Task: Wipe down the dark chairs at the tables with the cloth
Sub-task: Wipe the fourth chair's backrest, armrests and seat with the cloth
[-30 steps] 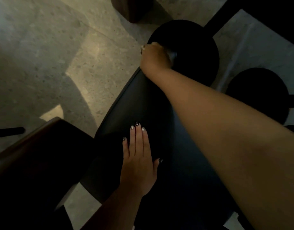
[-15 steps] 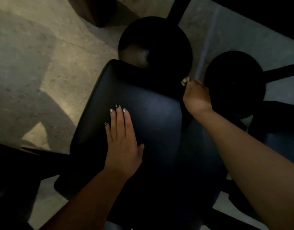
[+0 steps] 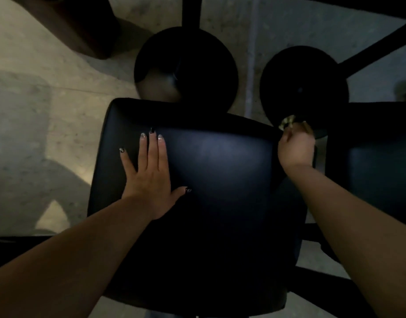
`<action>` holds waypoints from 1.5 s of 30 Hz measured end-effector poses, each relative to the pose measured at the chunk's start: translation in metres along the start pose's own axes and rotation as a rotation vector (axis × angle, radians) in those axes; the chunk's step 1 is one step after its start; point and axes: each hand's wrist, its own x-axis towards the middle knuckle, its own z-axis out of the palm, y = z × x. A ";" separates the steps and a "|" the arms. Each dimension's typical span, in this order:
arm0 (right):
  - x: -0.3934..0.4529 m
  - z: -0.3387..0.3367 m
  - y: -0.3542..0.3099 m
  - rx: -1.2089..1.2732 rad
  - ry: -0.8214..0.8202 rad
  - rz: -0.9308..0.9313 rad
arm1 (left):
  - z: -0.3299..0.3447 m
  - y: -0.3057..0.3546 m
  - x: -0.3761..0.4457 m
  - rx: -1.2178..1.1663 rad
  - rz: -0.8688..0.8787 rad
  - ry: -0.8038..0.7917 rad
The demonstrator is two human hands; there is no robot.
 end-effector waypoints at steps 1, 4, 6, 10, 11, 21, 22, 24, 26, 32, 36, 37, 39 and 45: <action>-0.002 0.002 -0.013 0.036 0.013 -0.038 | -0.005 -0.006 0.003 0.001 -0.015 0.000; -0.010 0.013 -0.072 0.187 -0.017 -0.289 | -0.028 -0.031 0.021 -0.115 -0.139 -0.020; -0.020 0.028 -0.123 0.240 -0.102 -0.478 | -0.040 -0.055 0.038 -0.309 -0.245 -0.070; -0.053 0.050 -0.209 0.213 -0.230 -0.723 | -0.067 -0.102 0.063 -0.476 -0.237 -0.208; -0.055 0.055 -0.224 0.175 -0.221 -0.783 | -0.069 -0.112 0.063 -0.496 -0.236 -0.218; -0.059 0.087 -0.275 -0.036 -0.338 -1.034 | -0.061 -0.130 0.059 -0.457 -0.221 -0.257; -0.059 0.085 -0.266 -0.014 -0.342 -1.036 | -0.060 -0.129 0.059 -0.422 -0.211 -0.263; -0.053 0.080 -0.245 -0.011 -0.350 -0.970 | -0.060 -0.124 0.059 -0.370 -0.161 -0.281; -0.049 0.071 -0.218 0.008 -0.330 -0.820 | -0.063 -0.113 0.061 -0.299 -0.061 -0.302; -0.062 0.043 -0.139 0.017 -0.109 -0.359 | -0.064 -0.059 0.059 -0.125 0.062 -0.296; -0.056 0.054 -0.172 -0.056 -0.190 -0.366 | -0.061 -0.040 0.050 -0.001 0.131 -0.150; -0.056 0.059 -0.177 -0.063 -0.189 -0.398 | -0.061 -0.039 0.049 0.005 0.152 -0.140; -0.054 0.059 -0.168 -0.073 -0.187 -0.450 | -0.060 -0.038 0.052 -0.012 0.201 -0.163; -0.067 0.021 -0.033 -0.043 -0.086 0.003 | -0.051 -0.014 0.043 0.108 0.256 -0.245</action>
